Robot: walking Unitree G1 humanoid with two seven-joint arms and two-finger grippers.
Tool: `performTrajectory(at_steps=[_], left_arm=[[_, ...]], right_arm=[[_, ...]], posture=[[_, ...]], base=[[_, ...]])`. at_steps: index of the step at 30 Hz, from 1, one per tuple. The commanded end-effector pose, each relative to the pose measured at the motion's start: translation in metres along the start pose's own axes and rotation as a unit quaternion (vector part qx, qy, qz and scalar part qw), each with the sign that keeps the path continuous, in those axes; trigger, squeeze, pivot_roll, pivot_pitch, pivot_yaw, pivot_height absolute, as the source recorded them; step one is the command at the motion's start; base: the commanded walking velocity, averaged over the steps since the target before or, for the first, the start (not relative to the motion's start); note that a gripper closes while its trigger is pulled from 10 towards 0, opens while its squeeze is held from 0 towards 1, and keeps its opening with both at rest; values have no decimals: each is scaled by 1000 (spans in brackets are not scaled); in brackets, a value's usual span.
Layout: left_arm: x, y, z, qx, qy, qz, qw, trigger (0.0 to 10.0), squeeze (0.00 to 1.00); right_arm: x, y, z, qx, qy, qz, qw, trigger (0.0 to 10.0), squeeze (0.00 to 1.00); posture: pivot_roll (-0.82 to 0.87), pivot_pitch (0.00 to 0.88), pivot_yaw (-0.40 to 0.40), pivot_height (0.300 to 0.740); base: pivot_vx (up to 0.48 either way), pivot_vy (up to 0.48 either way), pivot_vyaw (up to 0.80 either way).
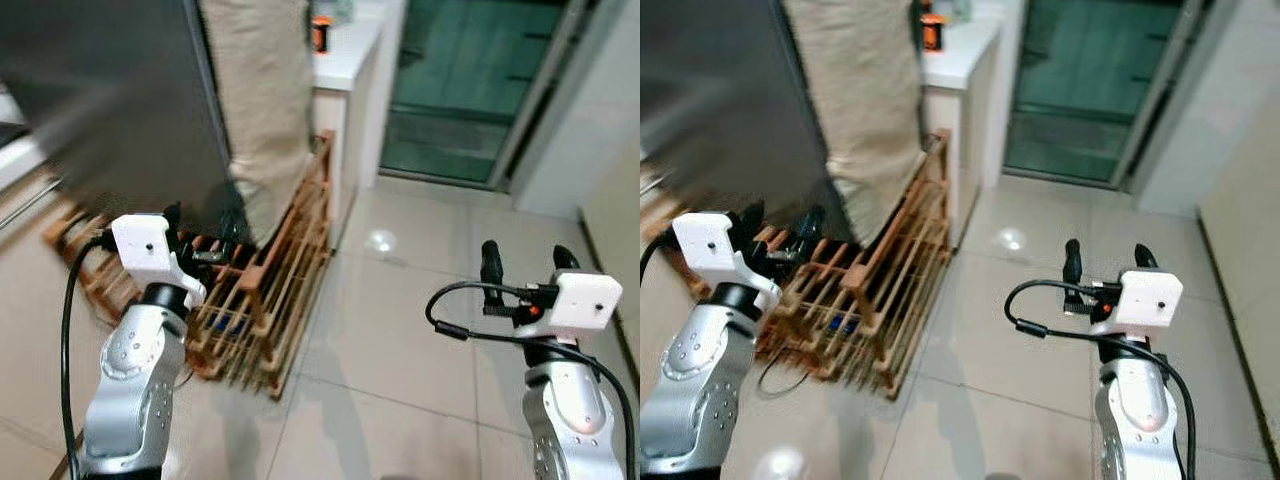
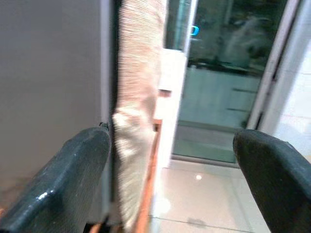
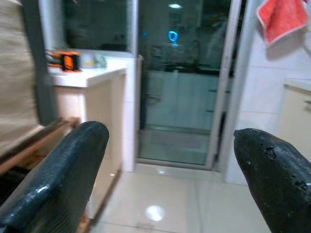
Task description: Restocking fridge
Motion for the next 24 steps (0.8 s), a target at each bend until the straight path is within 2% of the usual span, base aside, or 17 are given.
performTrajectory(at_steps=[1, 7, 14, 19, 21, 24], left_arm=[[1, 0, -4, 9, -3, 3, 1000, 10000, 0], [1, 0, -7, 24, 9, 4, 1000, 10000, 0], [4, -2, -3, 18, 2, 20, 1000, 10000, 0], [1, -5, 3, 2, -2, 6, 1000, 10000, 0], [-2, -16, 9, -14, -14, -4, 1000, 10000, 0], [-4, -21, 12, -17, -27, -15, 999, 10000, 0]], right_arm=[[1, -4, -8, 18, -5, 2, 1000, 10000, 0], [0, -5, -10, 27, -4, -3, 1000, 10000, 0], [-2, -7, -14, 37, -5, -7, 999, 10000, 0], [-2, -7, -15, 40, -6, -7, 999, 10000, 0], [-1, -8, -18, 44, -2, -11, 999, 10000, 0], [-1, -9, -19, 45, -2, -12, 999, 10000, 0]], posture=[[-121, 11, 40, 740], [-120, 11, 38, 740], [-117, 11, 38, 740], [-116, 13, 38, 740], [-117, 16, 37, 740], [-117, 16, 37, 740]], base=[[461, 0, 0], [403, 151, 0], [0, 434, 0], [0, 0, 0], [0, 0, 0], [0, 0, -481]])
Point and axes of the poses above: a point about 5 cm out from each wrist's last joint towards the gripper, its own y axis pointing back from the gripper into the wrist, its own x axis along the axis of the wrist's last joint, z = x × y, the point moved 1 cm from there along -y, pointing out of the wrist towards the gripper, and after that the axes turned 4 degrees about y, right-handed, at the moved point
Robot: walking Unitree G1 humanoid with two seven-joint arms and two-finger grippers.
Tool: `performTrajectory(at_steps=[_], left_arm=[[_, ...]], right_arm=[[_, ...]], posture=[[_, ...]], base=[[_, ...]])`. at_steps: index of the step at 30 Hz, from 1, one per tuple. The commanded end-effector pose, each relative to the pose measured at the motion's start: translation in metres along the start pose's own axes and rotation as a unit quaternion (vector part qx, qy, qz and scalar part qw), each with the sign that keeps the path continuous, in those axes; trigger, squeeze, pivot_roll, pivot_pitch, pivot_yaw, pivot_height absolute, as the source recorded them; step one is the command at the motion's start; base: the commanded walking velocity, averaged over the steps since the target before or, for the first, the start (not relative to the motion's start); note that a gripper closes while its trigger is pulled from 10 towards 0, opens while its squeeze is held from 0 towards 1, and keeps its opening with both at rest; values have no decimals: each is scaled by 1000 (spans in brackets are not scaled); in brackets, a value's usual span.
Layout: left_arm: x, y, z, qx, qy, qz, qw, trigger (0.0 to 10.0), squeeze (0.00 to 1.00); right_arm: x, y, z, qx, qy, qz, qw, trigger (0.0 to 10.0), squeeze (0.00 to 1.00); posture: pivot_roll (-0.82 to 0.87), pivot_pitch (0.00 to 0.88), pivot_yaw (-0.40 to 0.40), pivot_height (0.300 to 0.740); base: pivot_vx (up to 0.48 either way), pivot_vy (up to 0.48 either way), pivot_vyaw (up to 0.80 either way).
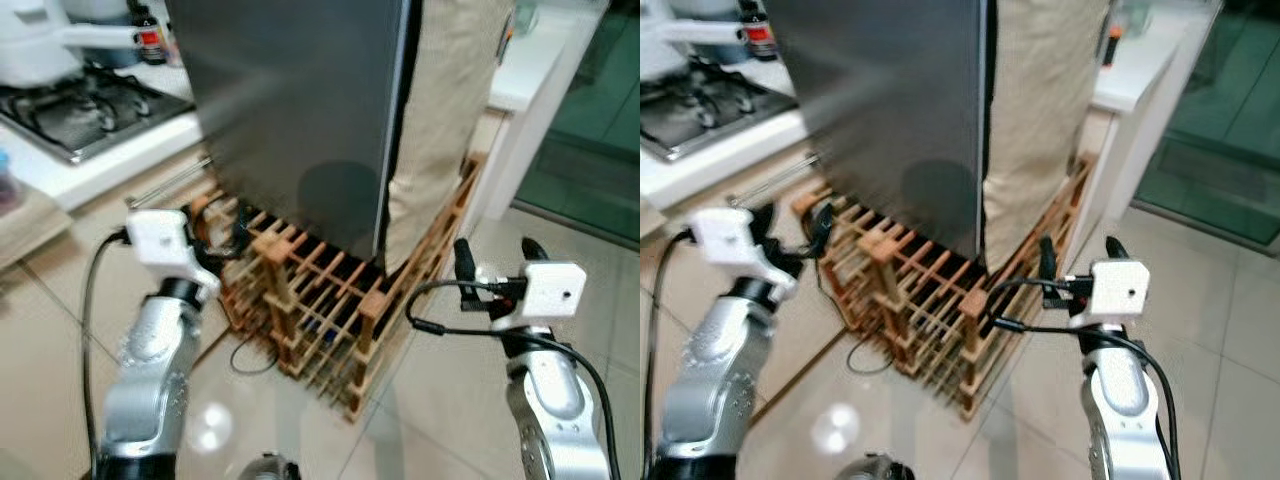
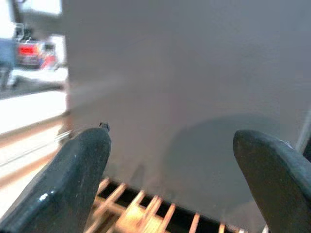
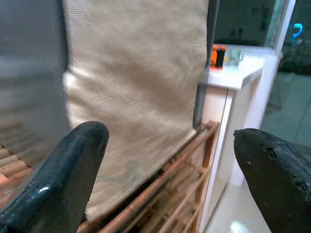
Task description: Restocking fridge
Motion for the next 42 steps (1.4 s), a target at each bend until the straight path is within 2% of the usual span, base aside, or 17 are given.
performTrajectory(at_steps=[1, 3, 5, 9, 13, 16, 17, 19, 20, 21, 23, 24, 26, 32, 34, 38, 42], left_arm=[[-7, -8, 7, -15, -18, -30, 999, 10000, 0], [-11, -17, 17, -36, -58, -45, 997, 10000, 0], [-11, -22, 19, -35, -52, -52, 997, 10000, 0], [-3, -40, 28, -44, -33, -34, 998, 10000, 0], [-1, -42, 23, -31, -23, -28, 999, 10000, 0], [-5, -39, 17, -18, -19, -33, 999, 10000, 0], [-8, -33, 11, -8, -14, -36, 999, 10000, 0], [-13, -15, -3, 11, -7, -41, 999, 10000, 0], [-13, 0, -10, 13, 3, -36, 999, 10000, 0], [-13, 0, -10, 13, 3, -36, 999, 10000, 0], [-10, 32, -18, 22, 16, -16, 1000, 10000, 0], [-10, 32, -18, 22, 16, -16, 1000, 10000, 0], [-11, 41, -18, 30, 15, -18, 999, 10000, 0], [-11, 39, -21, 47, 19, -12, 999, 10000, 0], [-8, 36, -16, 19, 12, -4, 1000, 10000, 0], [-4, 30, -11, -5, 2, 7, 1000, 10000, 0], [1, 22, -5, -19, 2, 21, 1000, 10000, 0]], right_arm=[[1, -1, 3, -7, 5, -1, 1000, 10000, 0], [0, -3, 3, -7, 5, -2, 1000, 10000, 0], [0, -5, 3, -7, 5, -3, 1000, 10000, 0], [-1, -10, 6, -12, 8, -1, 1000, 10000, 0], [-1, -10, 9, -18, 10, 1, 1000, 10000, 0], [-2, -8, 11, -19, 12, 1, 1000, 10000, 0], [-1, -6, 12, -24, 9, 1, 1000, 10000, 0], [1, 5, 17, -43, -7, 1, 999, 10000, 0], [2, 16, 19, -51, -14, 0, 999, 10000, 0], [2, 16, 19, -51, -14, 0, 999, 10000, 0], [2, 33, 22, -60, -19, -1, 998, 10000, 0], [2, 33, 22, -60, -19, -1, 998, 10000, 0], [0, 37, 23, -61, -18, 0, 998, 10000, 0], [-18, 34, 24, -60, -6, -13, 998, 10000, 0], [-26, 26, 14, -56, -9, -16, 998, 10000, 0], [-33, 21, 0, -50, -6, -16, 999, 10000, 0], [-27, 18, 9, -48, -3, -1, 999, 10000, 0]], posture=[[-117, 16, 36, 740], [-117, 16, 36, 740], [-120, 13, 36, 740], [-132, 9, 42, 740], [-147, 1, 53, 740], [-149, 0, 56, 740], [-149, 0, 58, 740], [-143, 0, 54, 740], [-142, 0, 53, 740], [-142, 0, 53, 740], [-138, 9, 51, 740], [-138, 9, 51, 740], [-133, 10, 49, 740], [-112, 0, 40, 740], [-107, 0, 41, 740], [-106, 0, 45, 740], [-108, 0, 48, 740]], base=[[0, 0, -763], [0, 0, -753], [0, 0, -750], [0, 0, -744], [0, 0, -603], [0, 0, 0], [0, 0, 0], [0, 0, 0], [0, 0, 0], [0, 0, 0], [0, 0, 0], [0, 0, 0], [0, 0, 0], [0, 0, 0], [159, 0, 0], [433, 0, 0], [480, 0, 0]])
Point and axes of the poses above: a point about 5 cm out from each wrist's last joint towards the gripper, its own y axis pointing back from the gripper into the wrist, its own x axis along the axis of the wrist's last joint, z = x × y, the point moved 1 cm from there along -y, pointing out of the wrist towards the gripper, and after that the axes turned 4 degrees about y, right-handed, at the moved point
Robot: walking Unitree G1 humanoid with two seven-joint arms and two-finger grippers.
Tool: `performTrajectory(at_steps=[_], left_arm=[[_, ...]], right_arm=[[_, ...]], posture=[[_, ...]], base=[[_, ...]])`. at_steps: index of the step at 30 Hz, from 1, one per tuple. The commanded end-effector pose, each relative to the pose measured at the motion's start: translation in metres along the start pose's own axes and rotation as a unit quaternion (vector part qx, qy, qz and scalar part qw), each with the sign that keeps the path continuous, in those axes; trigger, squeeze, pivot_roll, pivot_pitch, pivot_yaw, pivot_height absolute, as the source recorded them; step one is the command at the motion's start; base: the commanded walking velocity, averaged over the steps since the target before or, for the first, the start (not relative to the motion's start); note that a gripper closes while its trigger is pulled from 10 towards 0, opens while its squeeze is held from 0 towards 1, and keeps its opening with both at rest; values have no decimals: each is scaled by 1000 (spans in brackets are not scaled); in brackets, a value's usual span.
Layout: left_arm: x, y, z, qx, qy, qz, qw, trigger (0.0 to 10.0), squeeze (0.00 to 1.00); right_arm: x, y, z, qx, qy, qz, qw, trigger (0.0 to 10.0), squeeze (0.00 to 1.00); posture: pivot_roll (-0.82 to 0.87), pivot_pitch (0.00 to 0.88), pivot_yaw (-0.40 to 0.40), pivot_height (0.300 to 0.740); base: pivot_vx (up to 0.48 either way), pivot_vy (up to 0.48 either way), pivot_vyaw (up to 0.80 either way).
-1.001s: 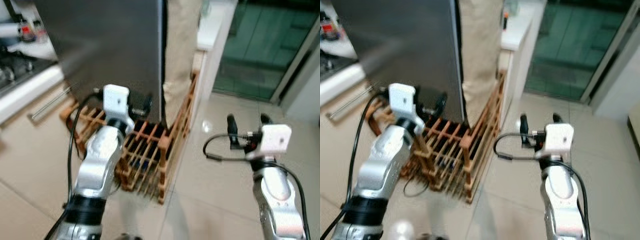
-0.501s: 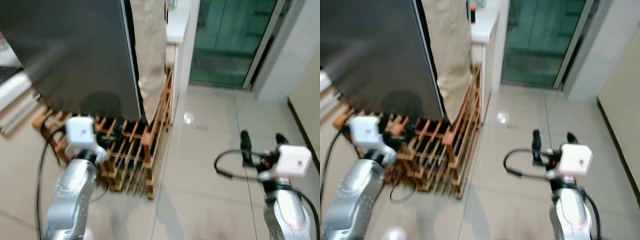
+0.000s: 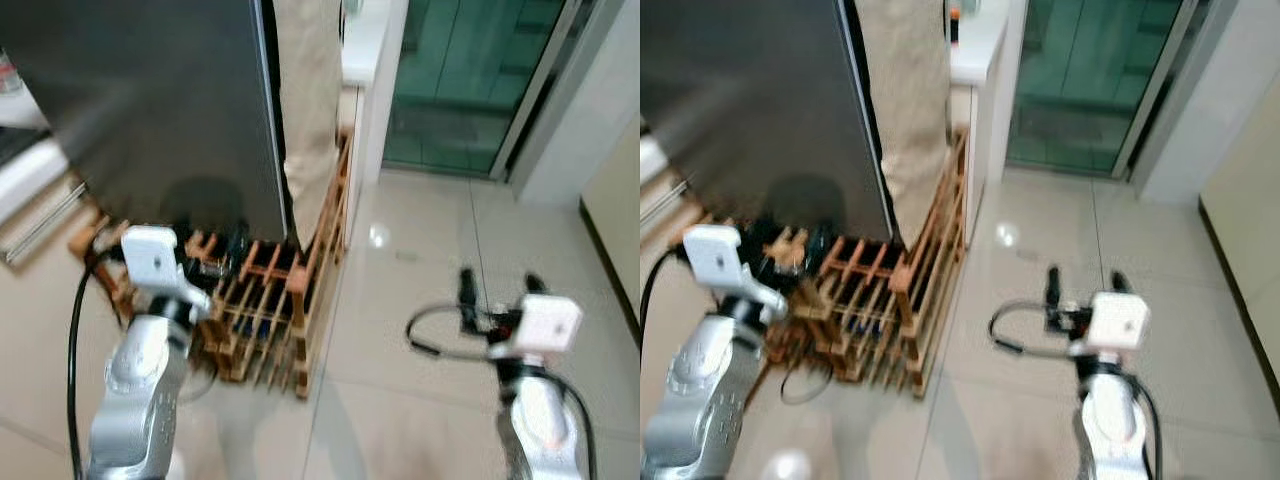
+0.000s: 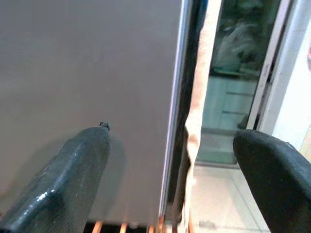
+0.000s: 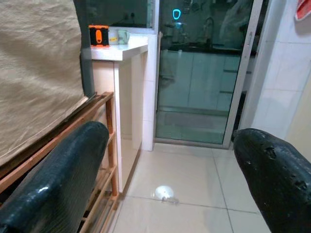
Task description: Restocking fridge
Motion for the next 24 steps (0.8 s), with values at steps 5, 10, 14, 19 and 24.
performTrajectory(at_steps=[5, 10, 14, 19, 24], left_arm=[[5, -8, 8, -18, -3, 14, 1000, 10000, 0], [7, -7, 12, -21, 1, 21, 1000, 10000, 0], [10, -7, 9, -7, -5, 33, 999, 10000, 0], [10, -10, 4, 12, -1, 26, 1000, 10000, 0], [10, -16, 4, 11, 2, 23, 1000, 10000, 0]], right_arm=[[17, -13, 11, -5, 3, 39, 999, 10000, 0], [20, -16, 12, -6, 3, 44, 999, 10000, 0], [21, -17, 12, -2, 3, 44, 999, 10000, 0], [19, -17, 8, 7, 2, 39, 999, 10000, 0], [16, -16, 5, 12, 1, 33, 999, 10000, 0]], posture=[[-114, 0, 48, 740], [-115, 0, 47, 740], [-115, 0, 46, 740], [-114, 0, 44, 740], [-113, 0, 43, 740]], base=[[480, 0, 0], [480, 0, 0], [187, 0, 0], [0, 0, 0], [0, 0, 0]])
Point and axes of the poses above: a point about 5 cm out from each wrist's last joint towards the gripper, its own y axis pointing back from the gripper into the wrist, its own x axis along the axis of the wrist's last joint, z = x × y, the point moved 1 cm from there along -y, pointing out of the wrist towards the gripper, and after that the axes turned 4 degrees about y, right-handed, at the moved point
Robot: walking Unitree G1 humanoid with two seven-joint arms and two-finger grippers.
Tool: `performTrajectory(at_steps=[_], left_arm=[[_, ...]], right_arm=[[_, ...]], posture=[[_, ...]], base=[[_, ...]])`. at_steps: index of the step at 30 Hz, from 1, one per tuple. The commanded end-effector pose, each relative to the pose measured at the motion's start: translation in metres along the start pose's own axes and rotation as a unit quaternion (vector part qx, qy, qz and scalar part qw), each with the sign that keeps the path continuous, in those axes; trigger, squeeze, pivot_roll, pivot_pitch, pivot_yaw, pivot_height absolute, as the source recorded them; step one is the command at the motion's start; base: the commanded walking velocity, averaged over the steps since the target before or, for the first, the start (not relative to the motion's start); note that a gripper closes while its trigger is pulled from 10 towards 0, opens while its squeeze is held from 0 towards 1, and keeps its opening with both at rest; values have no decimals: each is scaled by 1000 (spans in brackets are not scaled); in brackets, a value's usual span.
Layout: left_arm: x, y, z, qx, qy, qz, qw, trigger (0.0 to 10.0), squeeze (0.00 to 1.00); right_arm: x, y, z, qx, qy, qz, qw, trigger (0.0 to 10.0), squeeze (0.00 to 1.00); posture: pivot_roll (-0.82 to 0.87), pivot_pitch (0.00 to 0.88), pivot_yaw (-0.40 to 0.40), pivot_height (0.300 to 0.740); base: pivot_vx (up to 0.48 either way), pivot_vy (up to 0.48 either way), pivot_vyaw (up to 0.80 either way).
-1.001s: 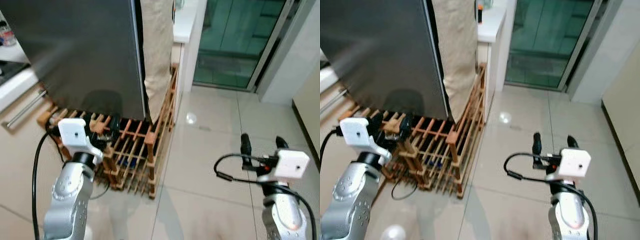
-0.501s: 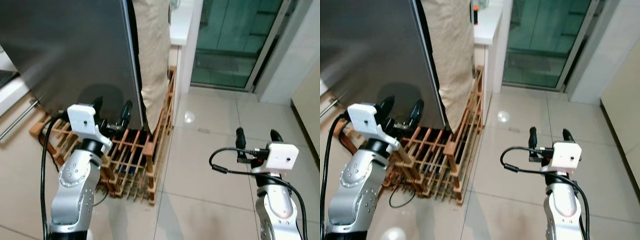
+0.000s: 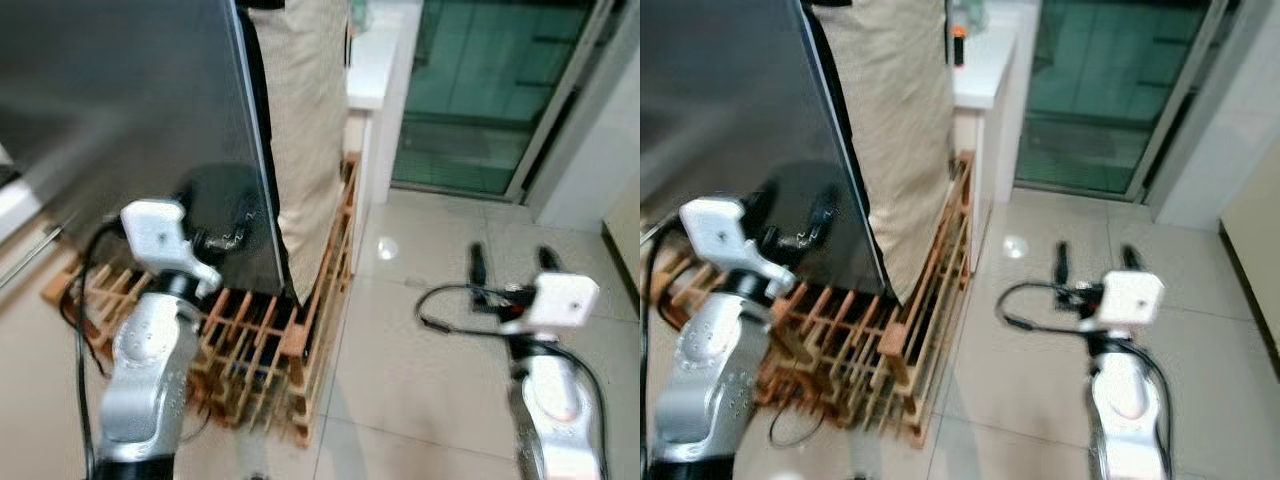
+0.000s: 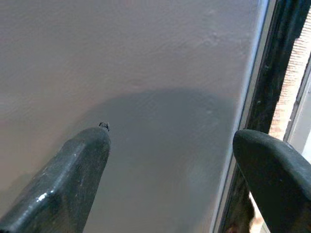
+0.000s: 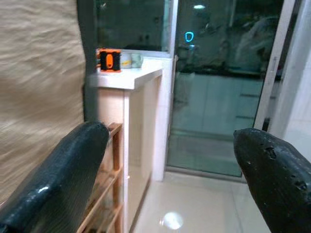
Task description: Restocking fridge
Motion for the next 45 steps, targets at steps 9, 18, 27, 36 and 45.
performTrajectory(at_steps=[9, 18, 27, 36, 45], left_arm=[[-12, -33, 25, -38, -19, -56, 998, 10000, 0], [-3, -60, 37, -39, 27, -42, 998, 10000, 0], [-4, -61, 51, -62, 54, -55, 995, 10000, 0], [-9, -60, 55, -74, 63, -82, 992, 10000, 0], [-7, -52, 57, -93, 86, -97, 987, 10000, 0]], right_arm=[[0, -1, 4, -11, 2, -9, 1000, 10000, 0], [1, -7, 9, -17, 7, -8, 1000, 10000, 0], [-3, -5, 11, -21, 10, -15, 1000, 10000, 0], [-4, -8, 9, -23, 10, -16, 1000, 10000, 0], [-6, -8, 12, -24, 14, -19, 999, 10000, 0]], posture=[[-117, 0, 38, 740], [-148, 2, 44, 740], [-155, 4, 46, 740], [-157, 1, 52, 740], [-154, 3, 47, 740]], base=[[0, 0, 0], [0, 0, 0], [0, 0, 0], [0, 0, 0], [0, 0, 0]])
Point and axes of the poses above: a point about 5 cm out from each wrist's last joint towards the gripper, its own y axis pointing back from the gripper into the wrist, its own x axis along the axis of the wrist's last joint, z = x × y, the point moved 1 cm from there along -y, pointing out of the wrist towards the gripper, and after that the axes turned 4 degrees about y, right-handed, at the moved point
